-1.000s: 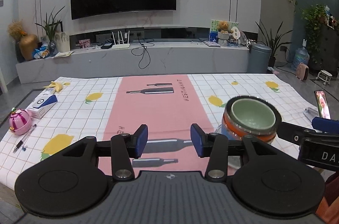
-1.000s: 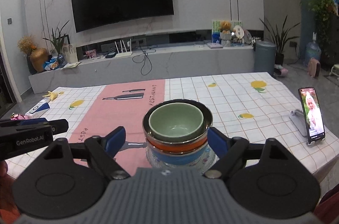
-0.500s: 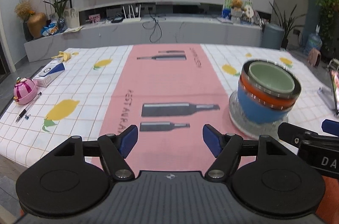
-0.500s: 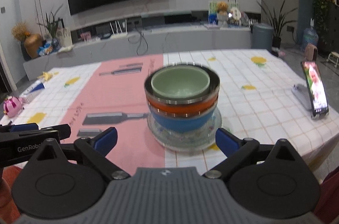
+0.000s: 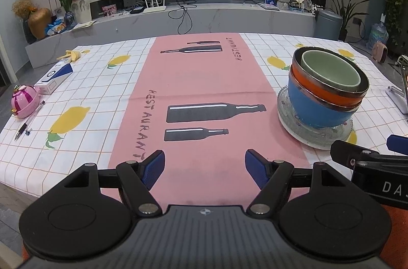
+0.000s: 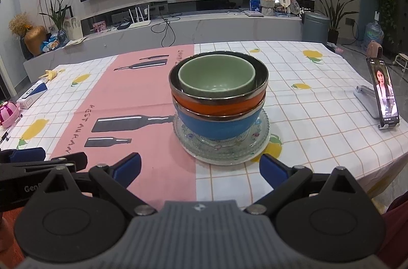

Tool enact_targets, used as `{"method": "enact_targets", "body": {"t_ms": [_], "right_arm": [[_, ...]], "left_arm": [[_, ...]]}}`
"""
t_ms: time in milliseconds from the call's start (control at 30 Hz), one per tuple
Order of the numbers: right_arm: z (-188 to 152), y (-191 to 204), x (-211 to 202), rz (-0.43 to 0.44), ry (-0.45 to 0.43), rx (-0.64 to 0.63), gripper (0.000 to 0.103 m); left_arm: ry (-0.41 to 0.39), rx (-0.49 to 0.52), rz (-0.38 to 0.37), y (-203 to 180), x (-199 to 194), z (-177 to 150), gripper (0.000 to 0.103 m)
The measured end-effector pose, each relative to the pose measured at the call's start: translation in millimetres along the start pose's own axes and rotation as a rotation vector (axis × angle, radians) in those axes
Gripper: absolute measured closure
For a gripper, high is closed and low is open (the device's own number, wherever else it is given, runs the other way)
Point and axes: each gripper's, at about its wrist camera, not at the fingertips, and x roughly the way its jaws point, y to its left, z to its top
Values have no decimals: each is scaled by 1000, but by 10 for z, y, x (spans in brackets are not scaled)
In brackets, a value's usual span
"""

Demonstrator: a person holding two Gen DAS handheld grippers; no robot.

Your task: Organize plates and bowls

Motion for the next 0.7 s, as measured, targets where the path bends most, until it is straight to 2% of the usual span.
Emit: {"method": "enact_targets", "body": {"t_ms": [700], "right_arm": [[-3, 41, 50, -5, 15, -18, 6]], "left_arm": [[9, -16, -8, 51, 30, -4, 18]]}}
